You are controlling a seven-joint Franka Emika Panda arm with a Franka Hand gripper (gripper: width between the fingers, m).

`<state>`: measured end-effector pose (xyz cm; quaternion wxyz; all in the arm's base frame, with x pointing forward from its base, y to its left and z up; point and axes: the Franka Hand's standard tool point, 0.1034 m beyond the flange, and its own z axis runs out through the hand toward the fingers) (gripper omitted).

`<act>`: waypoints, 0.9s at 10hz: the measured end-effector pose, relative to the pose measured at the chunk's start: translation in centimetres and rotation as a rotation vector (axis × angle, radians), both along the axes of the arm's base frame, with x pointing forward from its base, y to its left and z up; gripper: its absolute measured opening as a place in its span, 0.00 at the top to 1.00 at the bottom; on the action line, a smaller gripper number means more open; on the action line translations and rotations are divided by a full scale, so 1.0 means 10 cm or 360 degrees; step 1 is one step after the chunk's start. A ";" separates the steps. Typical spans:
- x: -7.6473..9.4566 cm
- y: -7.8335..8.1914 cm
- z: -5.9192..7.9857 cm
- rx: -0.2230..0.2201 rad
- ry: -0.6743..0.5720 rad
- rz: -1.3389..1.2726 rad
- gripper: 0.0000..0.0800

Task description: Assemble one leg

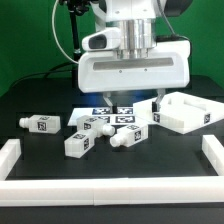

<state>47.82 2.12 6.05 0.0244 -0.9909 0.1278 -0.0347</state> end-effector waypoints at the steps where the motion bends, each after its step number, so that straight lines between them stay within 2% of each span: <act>1: -0.02 0.02 -0.05 0.0048 0.0032 -0.0195 0.19; 2: 0.01 -0.08 -0.07 0.0082 0.0030 -0.0257 0.19; 6: -0.01 -0.04 -0.09 0.0083 0.0039 -0.0252 0.19; 7: -0.07 -0.04 -0.16 0.0113 0.0086 -0.0557 0.19; 9: -0.22 -0.08 -0.40 0.0131 0.0169 -0.0711 0.19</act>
Offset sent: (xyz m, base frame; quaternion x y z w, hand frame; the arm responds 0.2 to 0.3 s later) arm 0.0000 0.0000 0.0000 0.0000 0.0000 0.0000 1.0000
